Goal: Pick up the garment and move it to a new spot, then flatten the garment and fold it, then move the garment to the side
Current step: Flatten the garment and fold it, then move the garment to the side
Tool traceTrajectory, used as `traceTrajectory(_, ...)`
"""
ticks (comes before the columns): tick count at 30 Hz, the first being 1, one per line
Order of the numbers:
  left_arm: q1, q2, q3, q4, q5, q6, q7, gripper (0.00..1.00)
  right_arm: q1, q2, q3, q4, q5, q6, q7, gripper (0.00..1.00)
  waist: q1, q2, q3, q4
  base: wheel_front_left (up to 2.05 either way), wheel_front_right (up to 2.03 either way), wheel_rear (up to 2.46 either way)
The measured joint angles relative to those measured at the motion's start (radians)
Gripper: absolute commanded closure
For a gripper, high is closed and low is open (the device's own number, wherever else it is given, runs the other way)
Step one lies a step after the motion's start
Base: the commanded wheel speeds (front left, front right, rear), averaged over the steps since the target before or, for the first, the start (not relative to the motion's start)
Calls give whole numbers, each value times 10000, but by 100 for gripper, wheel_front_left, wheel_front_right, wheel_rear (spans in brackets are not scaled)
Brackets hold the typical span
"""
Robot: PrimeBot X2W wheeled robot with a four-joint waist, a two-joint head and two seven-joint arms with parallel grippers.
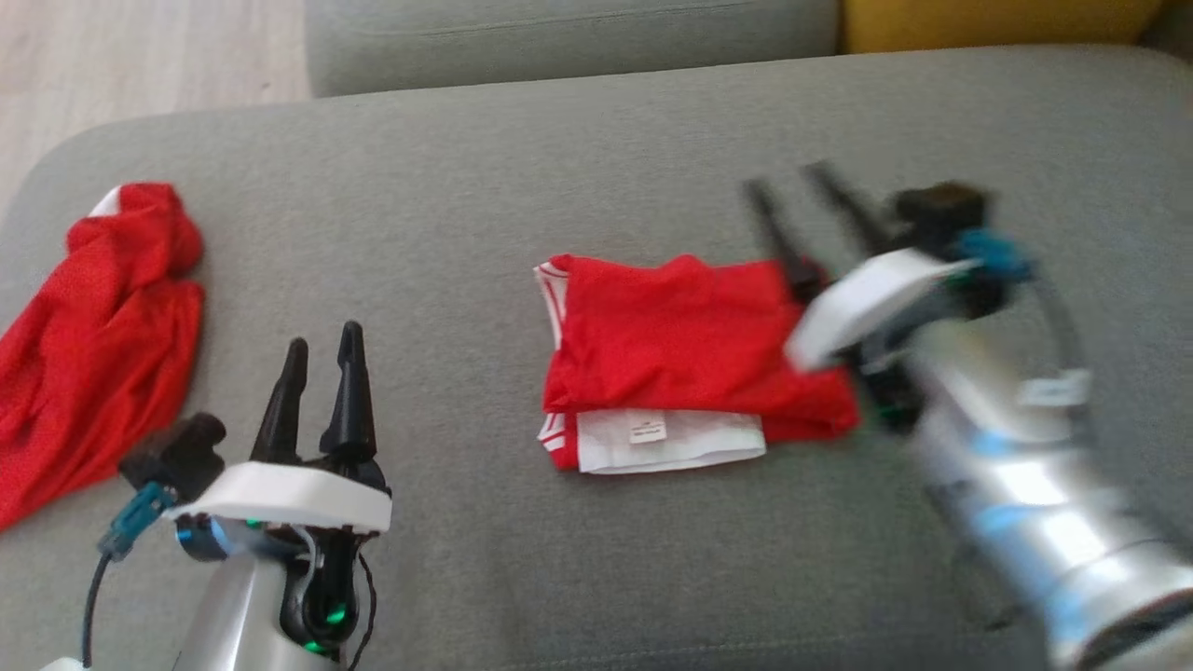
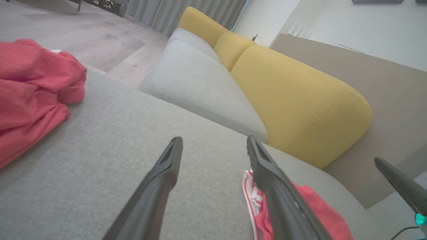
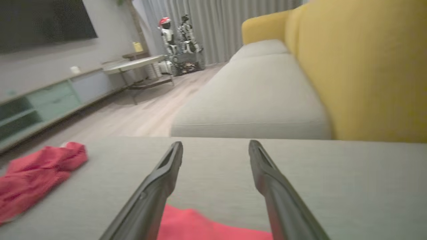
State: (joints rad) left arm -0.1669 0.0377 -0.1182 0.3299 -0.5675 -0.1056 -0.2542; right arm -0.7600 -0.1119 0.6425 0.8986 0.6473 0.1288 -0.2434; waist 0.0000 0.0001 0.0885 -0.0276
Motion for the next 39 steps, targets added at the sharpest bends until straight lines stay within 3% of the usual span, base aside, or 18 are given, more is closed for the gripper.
traceTrajectory(1, -2, 0, -10, -174, -10, 15, 0, 0, 35, -709, -621, -199, -1049, 0, -46, 0, 0, 0, -15, -176, 0, 0, 0)
traceTrajectory(3, -2, 0, 0, -360, -82, 65, -2, 0, 217, -1480, -1530, -938, -2313, 0, -48, 0, 0, 0, -13, -330, 0, 0, 0)
traceTrajectory(6, -6, 0, -25, -554, -65, 88, -15, 0, 1019, -1987, -2828, -2343, -3494, 0, -75, 0, 0, 0, 13, -499, 0, 0, 0)
traceTrajectory(11, -2, 0, -73, -769, 403, 90, -15, 0, 3371, -1653, -4694, -4142, -4686, 0, -75, 0, 0, 0, 13, -614, 0, 0, 0)
traceTrajectory(15, 32, -2, -130, -938, 867, 90, -15, 0, 4796, -966, -5875, -5283, -5242, 0, -75, 0, 0, 0, 74, -636, 0, 0, 0)
traceTrajectory(18, 150, 0, -128, -1057, 1170, 94, -15, 0, 5374, -439, -6261, -5825, -5634, 0, -75, 0, 0, 0, 122, -631, 0, 0, 0)
traceTrajectory(25, 608, 4, -201, -1139, 1605, 178, -15, 0, 5956, 75, -6619, -6232, -6048, 0, -42, 0, 0, 0, 193, -581, 0, 0, 0)
traceTrajectory(31, 603, 8, -276, -1189, 1620, 176, -15, 0, 5963, 198, -6650, -6397, -6134, 0, 337, 0, 0, 0, 341, -495, 0, 0, 0)
traceTrajectory(39, 433, 10, -431, -1127, 1620, 173, -15, 0, 5531, 449, -6065, -5875, -5120, 0, 1275, 0, 0, 0, 818, -328, 0, 0, 0)
